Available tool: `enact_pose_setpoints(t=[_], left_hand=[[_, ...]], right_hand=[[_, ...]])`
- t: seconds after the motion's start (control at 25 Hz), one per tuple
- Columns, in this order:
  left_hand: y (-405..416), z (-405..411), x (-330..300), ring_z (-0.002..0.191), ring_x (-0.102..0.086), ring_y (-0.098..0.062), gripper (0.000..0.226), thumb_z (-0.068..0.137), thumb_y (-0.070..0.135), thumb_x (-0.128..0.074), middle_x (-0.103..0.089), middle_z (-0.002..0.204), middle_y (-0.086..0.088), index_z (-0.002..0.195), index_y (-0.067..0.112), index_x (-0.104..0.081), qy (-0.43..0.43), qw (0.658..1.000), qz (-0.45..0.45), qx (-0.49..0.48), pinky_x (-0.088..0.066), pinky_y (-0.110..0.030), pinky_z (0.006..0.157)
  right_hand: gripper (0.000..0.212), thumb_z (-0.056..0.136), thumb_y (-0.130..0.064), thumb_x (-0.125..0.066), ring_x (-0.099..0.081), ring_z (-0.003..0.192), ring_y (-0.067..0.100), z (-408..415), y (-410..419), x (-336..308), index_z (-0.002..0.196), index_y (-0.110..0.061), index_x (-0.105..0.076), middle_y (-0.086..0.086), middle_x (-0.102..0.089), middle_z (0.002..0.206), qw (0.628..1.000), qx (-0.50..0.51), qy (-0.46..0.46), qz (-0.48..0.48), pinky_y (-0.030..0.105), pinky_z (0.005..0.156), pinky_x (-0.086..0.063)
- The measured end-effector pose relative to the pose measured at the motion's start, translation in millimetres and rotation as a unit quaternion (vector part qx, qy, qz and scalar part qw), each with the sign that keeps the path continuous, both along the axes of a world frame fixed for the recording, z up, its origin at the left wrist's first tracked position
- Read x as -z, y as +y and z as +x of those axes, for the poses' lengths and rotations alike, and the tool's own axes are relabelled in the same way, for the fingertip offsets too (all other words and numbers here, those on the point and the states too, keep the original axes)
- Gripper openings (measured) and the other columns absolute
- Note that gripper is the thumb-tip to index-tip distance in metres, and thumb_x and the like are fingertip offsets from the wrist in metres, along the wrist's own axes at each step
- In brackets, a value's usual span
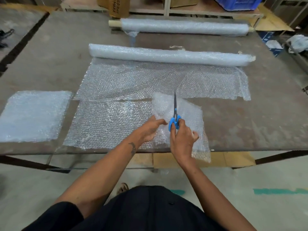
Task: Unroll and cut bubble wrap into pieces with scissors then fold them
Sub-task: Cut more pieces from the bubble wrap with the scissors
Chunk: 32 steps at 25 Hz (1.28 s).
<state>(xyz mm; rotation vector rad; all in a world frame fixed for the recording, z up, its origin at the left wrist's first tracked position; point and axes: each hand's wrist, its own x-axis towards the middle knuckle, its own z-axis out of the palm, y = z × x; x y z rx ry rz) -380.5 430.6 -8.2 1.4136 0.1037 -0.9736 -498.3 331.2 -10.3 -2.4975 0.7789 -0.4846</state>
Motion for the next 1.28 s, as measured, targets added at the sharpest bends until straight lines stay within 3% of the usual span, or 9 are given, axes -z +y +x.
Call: enact_pose_setpoints(t=[0.28, 0.44, 0.56, 0.64, 0.72, 0.92, 1.0, 1.16, 1.28], left_hand=[[79, 46, 3, 0.118, -0.065, -0.016, 0.057, 0.088, 0.010, -0.084, -0.066, 0.137, -0.012, 0.136, 0.010, -0.053, -0.030, 0.998, 0.034, 0.040, -0.053, -0.033, 0.104], [110, 55, -6, 0.127, -0.057, -0.015, 0.079, 0.092, -0.004, -0.075, -0.055, 0.149, 0.000, 0.157, 0.015, -0.035, -0.109, 0.989, 0.047, 0.083, -0.051, -0.024, 0.101], [120, 54, -7, 0.137, -0.056, -0.021, 0.085, 0.090, -0.008, -0.074, -0.052, 0.154, -0.003, 0.159, 0.019, -0.032, -0.088, 0.993, -0.011, 0.074, -0.052, -0.037, 0.110], [111, 46, -14, 0.144, -0.037, -0.014, 0.095, 0.091, -0.007, -0.073, -0.028, 0.161, 0.008, 0.165, 0.022, -0.021, -0.079, 0.990, -0.022, 0.111, -0.039, -0.039, 0.120], [94, 42, -24, 0.147, -0.038, -0.021, 0.100, 0.088, -0.008, -0.074, -0.031, 0.165, -0.001, 0.166, 0.024, -0.020, -0.062, 0.987, -0.063, 0.137, -0.041, -0.039, 0.120], [45, 20, -59, 0.103, -0.067, -0.022, 0.065, 0.086, -0.022, -0.057, -0.070, 0.109, -0.008, 0.140, 0.015, -0.050, -0.050, 0.979, -0.127, 0.151, -0.054, -0.035, 0.097], [38, 18, -67, 0.097, -0.063, -0.018, 0.058, 0.089, -0.022, -0.053, -0.067, 0.103, -0.004, 0.127, 0.021, -0.055, -0.045, 0.982, -0.128, 0.132, -0.051, -0.030, 0.091], [56, 29, -55, 0.098, -0.071, -0.015, 0.063, 0.085, -0.021, -0.056, -0.072, 0.107, -0.004, 0.141, 0.008, -0.050, -0.022, 0.989, -0.132, 0.066, -0.057, -0.027, 0.082], [82, 44, -32, 0.119, -0.064, -0.020, 0.077, 0.080, -0.017, -0.062, -0.069, 0.129, -0.009, 0.150, 0.007, -0.044, -0.004, 0.997, -0.073, 0.030, -0.046, -0.039, 0.108]], right_hand=[[0.033, 0.112, -0.040, -0.043, -0.066, 0.105, 0.020, 44, 88, 19, 0.139, -0.023, -0.052, -0.005, -0.070, 0.108, 0.998, -0.031, 0.045, 0.029, 0.056, 0.115, -0.031], [0.041, 0.112, -0.046, -0.036, -0.064, 0.124, 0.023, 47, 96, 34, 0.139, -0.021, -0.054, -0.002, -0.069, 0.124, 0.997, -0.044, 0.064, 0.030, 0.064, 0.124, -0.022], [0.042, 0.112, -0.043, -0.039, -0.048, 0.149, 0.031, 37, 104, 38, 0.138, -0.015, -0.058, 0.007, -0.068, 0.137, 0.999, -0.012, 0.030, -0.015, 0.071, 0.125, -0.014], [0.047, 0.113, -0.047, -0.034, -0.043, 0.153, 0.033, 31, 110, 35, 0.136, -0.013, -0.057, 0.010, -0.068, 0.139, 0.999, 0.031, -0.007, -0.017, 0.074, 0.124, -0.014], [0.050, 0.113, -0.049, -0.031, -0.042, 0.153, 0.034, 29, 112, 27, 0.134, -0.011, -0.056, 0.015, -0.066, 0.142, 0.995, 0.090, -0.046, -0.008, 0.075, 0.123, -0.015], [0.053, 0.113, -0.044, -0.033, -0.041, 0.153, 0.035, 21, 88, -6, 0.137, -0.002, -0.055, 0.024, -0.060, 0.148, 0.970, 0.183, -0.159, 0.006, 0.068, 0.127, -0.016], [0.058, 0.114, -0.048, -0.029, -0.037, 0.156, 0.031, 22, 78, -20, 0.138, -0.003, -0.056, 0.019, -0.061, 0.148, 0.966, 0.180, -0.183, -0.013, 0.063, 0.128, -0.012], [0.050, 0.115, -0.047, -0.030, -0.040, 0.155, 0.029, 30, 79, -22, 0.139, -0.012, -0.055, 0.007, -0.065, 0.146, 0.978, 0.124, -0.162, -0.037, 0.059, 0.129, -0.005], [0.044, 0.114, -0.046, -0.034, -0.050, 0.147, 0.030, 40, 93, -3, 0.141, -0.017, -0.054, 0.008, -0.066, 0.141, 0.992, 0.082, -0.100, 0.002, 0.062, 0.130, -0.006]])
